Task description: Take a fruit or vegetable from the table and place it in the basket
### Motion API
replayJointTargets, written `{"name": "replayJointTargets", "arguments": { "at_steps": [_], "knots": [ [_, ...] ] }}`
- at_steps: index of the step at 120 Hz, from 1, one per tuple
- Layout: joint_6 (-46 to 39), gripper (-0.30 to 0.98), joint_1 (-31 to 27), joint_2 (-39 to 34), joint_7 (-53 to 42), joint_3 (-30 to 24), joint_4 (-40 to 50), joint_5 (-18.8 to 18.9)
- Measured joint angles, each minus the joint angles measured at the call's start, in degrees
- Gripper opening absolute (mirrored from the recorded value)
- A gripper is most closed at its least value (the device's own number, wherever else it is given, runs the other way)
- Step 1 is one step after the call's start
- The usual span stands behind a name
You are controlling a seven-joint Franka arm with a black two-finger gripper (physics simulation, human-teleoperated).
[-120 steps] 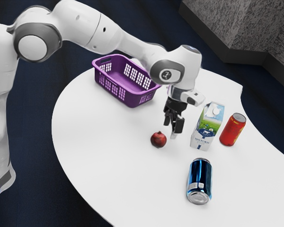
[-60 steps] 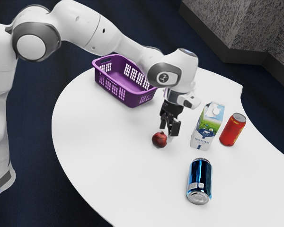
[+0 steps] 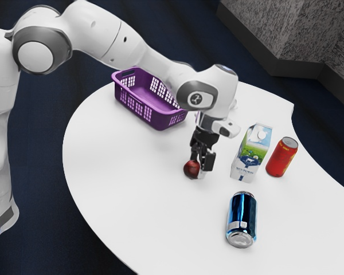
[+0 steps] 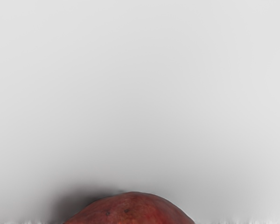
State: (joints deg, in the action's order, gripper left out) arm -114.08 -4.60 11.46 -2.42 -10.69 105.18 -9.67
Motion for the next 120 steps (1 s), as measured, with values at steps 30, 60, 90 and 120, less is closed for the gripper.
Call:
{"name": "replayJointTargets", "arguments": {
  "at_steps": [30, 60, 90, 120],
  "knots": [
    [0.0, 0.69, 0.1, -0.2, 0.1, 0.0, 0.6, -0.7],
    [0.4, 0.69, -0.4, -0.7, 0.0, 0.1, 0.9, -0.8],
    [0.6, 0.69, -0.4, -1.3, 0.0, 0.1, 1.9, -0.8],
    [0.6, 0.69, -0.3, -1.4, 0.0, 0.1, 2.7, -1.0]
  ]
}}
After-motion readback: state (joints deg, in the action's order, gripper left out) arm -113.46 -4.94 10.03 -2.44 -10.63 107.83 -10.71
